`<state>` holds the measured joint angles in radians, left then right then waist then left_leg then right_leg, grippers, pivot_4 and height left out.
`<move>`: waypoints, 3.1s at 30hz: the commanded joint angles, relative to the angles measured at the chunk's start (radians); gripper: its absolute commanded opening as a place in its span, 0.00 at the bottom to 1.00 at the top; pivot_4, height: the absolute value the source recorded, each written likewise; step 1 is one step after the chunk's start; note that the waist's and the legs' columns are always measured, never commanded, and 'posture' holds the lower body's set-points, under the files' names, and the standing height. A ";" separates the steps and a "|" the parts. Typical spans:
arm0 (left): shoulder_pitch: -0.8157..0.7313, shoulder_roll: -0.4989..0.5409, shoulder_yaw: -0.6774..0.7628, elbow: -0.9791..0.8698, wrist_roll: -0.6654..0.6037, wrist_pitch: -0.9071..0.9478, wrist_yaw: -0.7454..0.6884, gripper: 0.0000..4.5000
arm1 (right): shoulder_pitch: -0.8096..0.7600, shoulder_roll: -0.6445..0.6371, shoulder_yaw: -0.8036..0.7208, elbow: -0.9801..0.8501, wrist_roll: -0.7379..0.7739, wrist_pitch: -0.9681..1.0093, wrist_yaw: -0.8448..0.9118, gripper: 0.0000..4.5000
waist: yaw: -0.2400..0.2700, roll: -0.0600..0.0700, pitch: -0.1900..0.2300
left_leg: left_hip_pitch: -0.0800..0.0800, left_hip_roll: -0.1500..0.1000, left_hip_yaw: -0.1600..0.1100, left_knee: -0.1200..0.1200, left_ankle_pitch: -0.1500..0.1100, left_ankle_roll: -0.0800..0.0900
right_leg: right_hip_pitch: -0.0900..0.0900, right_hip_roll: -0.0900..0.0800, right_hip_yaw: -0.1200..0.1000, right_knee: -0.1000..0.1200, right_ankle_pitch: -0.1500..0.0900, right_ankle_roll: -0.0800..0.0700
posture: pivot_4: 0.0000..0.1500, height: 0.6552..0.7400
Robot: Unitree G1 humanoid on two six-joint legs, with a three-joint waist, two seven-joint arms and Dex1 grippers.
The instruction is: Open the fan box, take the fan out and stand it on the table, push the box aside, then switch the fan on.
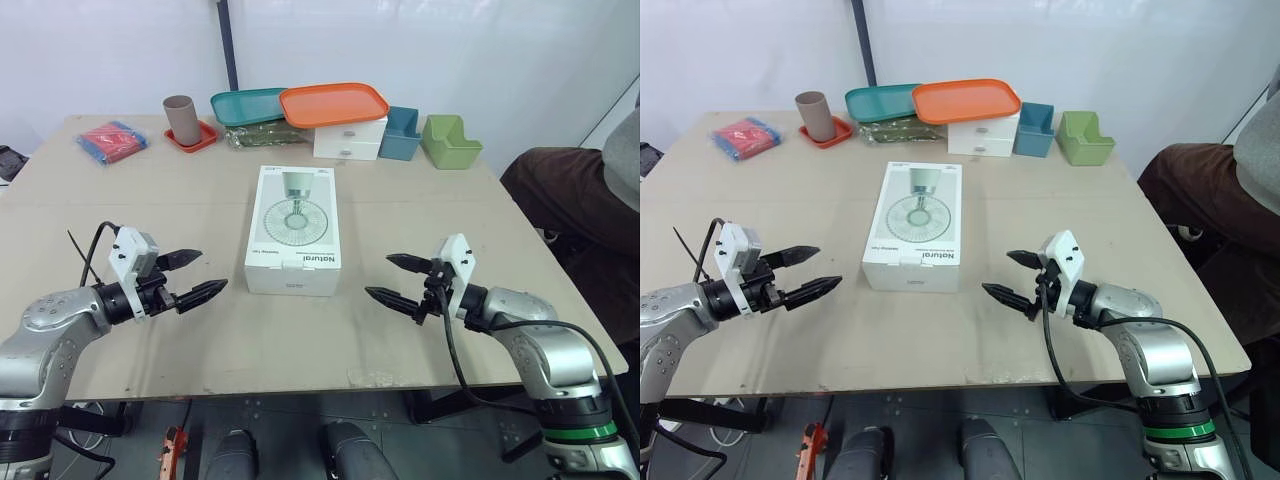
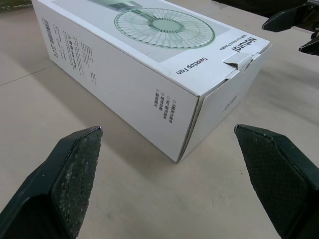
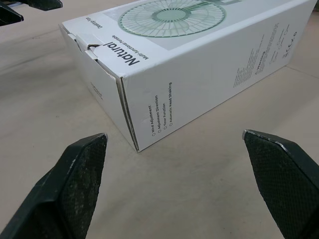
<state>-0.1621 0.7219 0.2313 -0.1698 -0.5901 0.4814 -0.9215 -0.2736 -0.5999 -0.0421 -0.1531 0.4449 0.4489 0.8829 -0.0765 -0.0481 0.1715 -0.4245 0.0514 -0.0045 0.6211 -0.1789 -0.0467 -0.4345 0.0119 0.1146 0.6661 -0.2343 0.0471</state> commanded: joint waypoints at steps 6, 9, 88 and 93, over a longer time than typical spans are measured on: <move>-0.063 -0.002 -0.027 0.033 0.028 -0.035 -0.022 1.00 | -0.015 -0.019 -0.039 -0.073 0.031 0.006 -0.004 0.99 | 0.001 0.000 0.000 | 0.000 0.000 0.000 0.000 0.000 0.000 | 0.000 0.000 0.000 0.000 0.000 0.001 | 1.00 1.00; -0.053 -0.010 -0.025 0.031 0.046 -0.062 -0.010 1.00 | -0.022 -0.020 -0.033 -0.061 0.020 0.001 -0.008 0.99 | 0.000 0.000 0.000 | 0.000 0.000 0.000 0.001 0.000 0.000 | 0.000 0.000 0.000 0.000 0.001 0.001 | 1.00 1.00; -0.286 -0.189 -0.227 0.268 0.272 -0.284 0.003 0.02 | -0.459 0.171 0.372 0.025 -0.446 -0.068 -0.131 1.00 | 0.002 0.000 0.000 | 0.000 0.000 -0.001 0.004 0.001 0.001 | 0.002 0.001 -0.001 0.001 0.005 0.004 | 1.00 1.00; -0.286 -0.191 -0.231 0.263 0.274 -0.284 -0.001 0.02 | -0.499 0.199 0.319 0.053 -0.448 -0.016 -0.187 1.00 | 0.002 0.000 0.000 | -0.001 0.000 -0.002 0.004 0.001 0.001 | 0.002 0.001 -0.001 0.001 0.005 0.004 | 1.00 1.00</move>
<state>-0.4582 0.5324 0.0145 0.1090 -0.3247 0.1964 -0.9171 -0.7501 -0.4011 0.3153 -0.1049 0.0042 0.4243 0.7230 -0.0744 -0.0478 0.1712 -0.4251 0.0512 -0.0060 0.6252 -0.1778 -0.0456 -0.4328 0.0125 0.1139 0.6670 -0.2290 0.0510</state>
